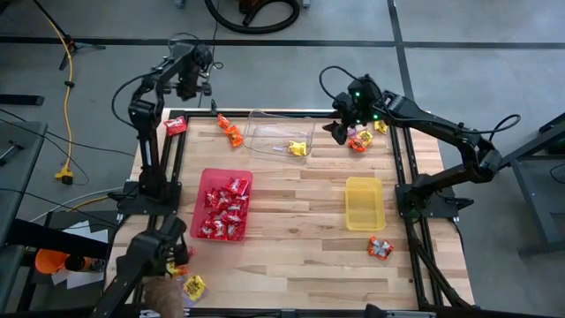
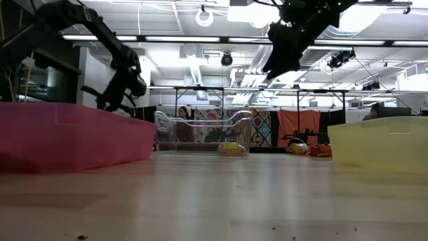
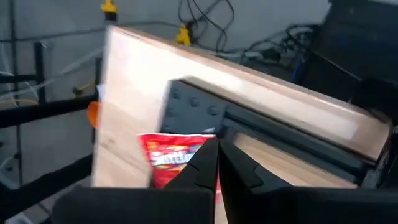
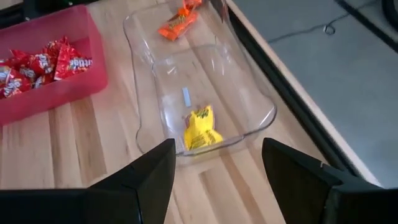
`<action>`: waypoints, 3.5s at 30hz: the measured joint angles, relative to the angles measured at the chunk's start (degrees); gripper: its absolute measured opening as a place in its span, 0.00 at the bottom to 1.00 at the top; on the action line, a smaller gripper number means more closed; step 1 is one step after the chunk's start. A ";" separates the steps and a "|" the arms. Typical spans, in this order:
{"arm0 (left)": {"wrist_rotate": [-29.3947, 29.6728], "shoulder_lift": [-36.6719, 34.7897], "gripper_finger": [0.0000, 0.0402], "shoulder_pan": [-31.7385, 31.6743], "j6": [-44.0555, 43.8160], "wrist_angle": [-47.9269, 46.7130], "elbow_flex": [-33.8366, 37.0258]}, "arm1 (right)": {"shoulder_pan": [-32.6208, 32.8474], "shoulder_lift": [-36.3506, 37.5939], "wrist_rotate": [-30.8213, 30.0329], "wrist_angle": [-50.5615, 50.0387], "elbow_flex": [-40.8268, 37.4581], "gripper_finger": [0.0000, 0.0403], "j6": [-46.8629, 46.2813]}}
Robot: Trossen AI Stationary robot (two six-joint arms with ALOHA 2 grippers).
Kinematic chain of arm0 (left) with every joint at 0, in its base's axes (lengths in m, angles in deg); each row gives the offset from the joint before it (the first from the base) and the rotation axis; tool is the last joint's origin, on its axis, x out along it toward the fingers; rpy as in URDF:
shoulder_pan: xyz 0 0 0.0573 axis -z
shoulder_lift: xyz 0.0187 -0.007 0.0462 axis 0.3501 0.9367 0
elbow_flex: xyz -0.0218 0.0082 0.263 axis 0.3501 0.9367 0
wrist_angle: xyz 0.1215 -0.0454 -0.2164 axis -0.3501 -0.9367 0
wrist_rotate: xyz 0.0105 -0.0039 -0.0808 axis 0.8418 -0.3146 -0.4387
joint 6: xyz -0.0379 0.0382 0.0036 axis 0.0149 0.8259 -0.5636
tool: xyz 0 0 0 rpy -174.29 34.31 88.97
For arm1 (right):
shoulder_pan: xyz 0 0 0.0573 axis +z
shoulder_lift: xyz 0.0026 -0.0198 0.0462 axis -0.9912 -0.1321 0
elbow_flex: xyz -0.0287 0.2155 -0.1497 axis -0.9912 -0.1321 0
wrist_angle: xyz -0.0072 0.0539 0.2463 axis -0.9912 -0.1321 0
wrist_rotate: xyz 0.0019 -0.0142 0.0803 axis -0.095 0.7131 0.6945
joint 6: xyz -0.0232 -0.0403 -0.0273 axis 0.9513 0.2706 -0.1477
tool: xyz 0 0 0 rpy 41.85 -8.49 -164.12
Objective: Sort candy
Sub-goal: Put the red candy into the red bin
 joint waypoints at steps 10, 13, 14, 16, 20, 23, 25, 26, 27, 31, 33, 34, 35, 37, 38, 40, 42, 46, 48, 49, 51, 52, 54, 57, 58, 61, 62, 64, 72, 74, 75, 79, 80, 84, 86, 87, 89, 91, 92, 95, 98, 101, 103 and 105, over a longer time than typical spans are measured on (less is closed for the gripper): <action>2.64 2.78 0.00 2.12 -0.39 -6.86 0.38 | 0.02 0.00 -0.07 -2.35 0.00 0.59 -0.15; 7.54 2.59 0.00 4.34 -0.96 -9.04 2.46 | 0.03 -0.01 -1.19 -1.70 0.00 0.59 0.04; 9.02 2.66 0.00 5.15 -0.98 -9.06 3.20 | 0.02 0.00 -1.33 -1.21 0.00 0.59 0.10; 10.85 2.70 0.00 6.71 -0.94 -8.66 4.22 | 0.02 0.00 -1.36 -0.10 0.00 0.59 0.10; 12.93 2.39 0.00 10.28 -9.39 -8.77 4.53 | 0.02 -0.02 -1.38 2.01 0.00 0.59 0.13; 16.06 0.87 0.00 14.31 -15.14 -5.62 5.16 | 0.04 -0.02 -1.40 3.38 0.00 0.59 0.15; 17.35 0.48 0.00 16.11 -17.35 -4.66 6.47 | 0.02 -0.02 -1.40 3.80 0.00 0.59 0.17; 17.06 0.47 0.00 16.28 -18.80 -4.56 7.60 | 0.02 -0.02 -1.41 3.70 0.00 0.59 0.17; 16.58 0.47 0.00 15.87 -20.46 -4.72 8.92 | 0.02 -0.02 -1.42 3.58 0.00 0.59 0.17; 12.75 0.12 0.00 13.51 -26.16 -5.53 15.49 | 0.02 -0.02 -1.45 2.54 0.00 0.59 1.01; 10.79 -1.06 0.00 13.16 -29.95 -3.13 19.09 | 0.02 -0.02 -1.47 2.50 0.00 0.59 2.36; 10.86 -1.94 0.00 13.15 -31.61 -1.27 20.58 | 0.02 -0.02 -1.49 2.50 0.00 0.59 2.74; 11.24 -2.72 0.00 12.90 -32.84 0.83 21.86 | 0.02 -0.02 -1.53 2.49 0.00 0.59 2.78; 13.58 -3.33 0.00 12.46 -34.57 3.22 22.99 | 0.02 -0.02 -1.53 2.43 0.00 0.59 2.66; 15.19 -3.33 0.00 12.38 -35.93 3.98 22.99 | 0.02 -0.02 -1.52 2.37 0.00 0.59 2.66; 17.13 -3.42 0.00 12.26 -38.07 4.75 22.95 | 0.02 -0.02 -1.53 2.31 0.00 0.59 2.66; 18.60 -3.42 0.00 12.06 -40.05 5.32 22.95 | 0.02 -0.02 -1.52 2.09 0.00 0.59 2.61; 21.83 -2.71 0.00 12.00 -43.11 5.53 23.00 | 0.02 -0.02 -1.51 1.47 0.00 0.59 2.60; 24.06 -2.48 0.00 12.24 -43.48 5.65 24.07 | 0.02 -0.02 -1.51 0.98 0.00 0.59 2.60; 25.29 -2.46 0.00 12.56 -43.60 6.09 24.90 | 0.02 -0.02 -1.51 0.84 0.00 0.59 2.55; 26.43 -2.34 0.00 13.46 -45.55 6.65 25.94 | 0.01 -0.02 -1.75 0.72 0.00 0.59 1.44; 25.95 -2.34 0.00 13.85 -48.31 6.74 26.21 | -0.04 -0.02 -1.77 0.73 0.00 0.59 1.27; 23.58 -2.42 0.00 14.50 -54.44 6.58 27.14 | -0.08 -0.02 -1.80 0.99 0.00 0.59 1.26; 21.98 -2.49 0.00 15.38 -56.23 7.63 27.30 | -0.11 -0.02 -1.82 1.06 0.00 0.59 0.74; 21.26 -2.83 0.00 15.87 -57.59 7.12 27.74 | -0.11 -0.02 -1.84 1.06 0.00 0.59 -0.06; 16.60 -3.23 0.00 16.93 -65.71 4.63 30.20 | -0.11 -0.02 -1.86 1.08 0.00 0.59 -1.30; 14.87 -3.66 0.00 17.16 -67.57 4.91 31.41 | -0.11 -0.02 -1.83 1.08 0.00 0.59 -1.47; 12.36 -4.76 0.00 17.21 -69.28 6.13 34.49 | -0.11 -0.02 -1.84 1.07 0.00 0.59 -1.75; 15.66 -9.08 0.00 16.43 -56.59 12.22 37.01 | -0.11 -0.02 -1.84 0.97 0.00 0.59 -1.44; 15.67 -10.53 0.00 16.64 -51.70 11.63 36.86 | -0.11 -0.02 -1.84 1.08 0.00 0.59 -0.91; 15.76 -11.12 0.00 17.51 -51.17 10.34 36.93 | -0.11 -0.02 -1.83 1.22 0.00 0.59 -0.70; 17.77 -15.37 0.00 22.93 -50.79 7.15 36.96 | -0.11 -0.02 -1.36 1.74 0.00 0.59 -0.42; 18.40 -16.82 0.00 24.76 -49.63 6.94 36.96 | -0.11 -0.02 -1.34 2.01 0.00 0.59 -0.30; 18.85 -23.27 0.00 34.51 -46.97 6.95 36.93 | -0.11 -0.02 -0.28 4.88 0.00 0.59 -0.25; 18.53 -26.81 0.00 40.90 -46.99 6.61 36.94 | -0.11 -0.02 2.07 7.14 0.00 0.59 -0.65; 18.31 -28.89 0.00 44.55 -46.98 6.58 36.94 | -0.10 -0.02 3.17 8.22 0.00 0.59 -1.50; 18.02 -33.10 0.00 52.00 -46.95 6.63 36.94 | 0.26 -0.02 5.43 10.49 0.00 0.59 -3.47; 17.82 -37.37 0.00 59.57 -46.93 7.00 36.94 | 0.88 -0.02 6.82 12.47 0.00 0.59 -5.03; 17.83 -39.56 0.00 63.40 -46.93 7.53 36.94 | 1.29 -0.02 7.60 13.54 0.00 0.59 -5.67; 19.18 -45.95 0.00 73.09 -46.86 8.23 36.92 | 3.29 -0.02 8.23 17.07 0.00 0.59 -7.81; 22.98 -51.88 0.00 79.78 -46.86 7.94 36.92 | 6.49 -0.80 8.28 21.98 0.04 0.59 -12.35; 27.77 -57.38 0.00 83.69 -44.96 7.39 36.92 | 10.36 -3.20 7.42 28.17 0.06 0.59 -18.26; 28.25 -60.73 0.00 84.53 -40.56 7.41 36.92 | 13.06 -5.66 5.40 32.29 0.07 0.59 -22.39; 27.80 -63.59 0.00 84.43 -35.01 7.38 36.92 | 15.37 -8.80 3.83 35.27 0.94 0.59 -25.79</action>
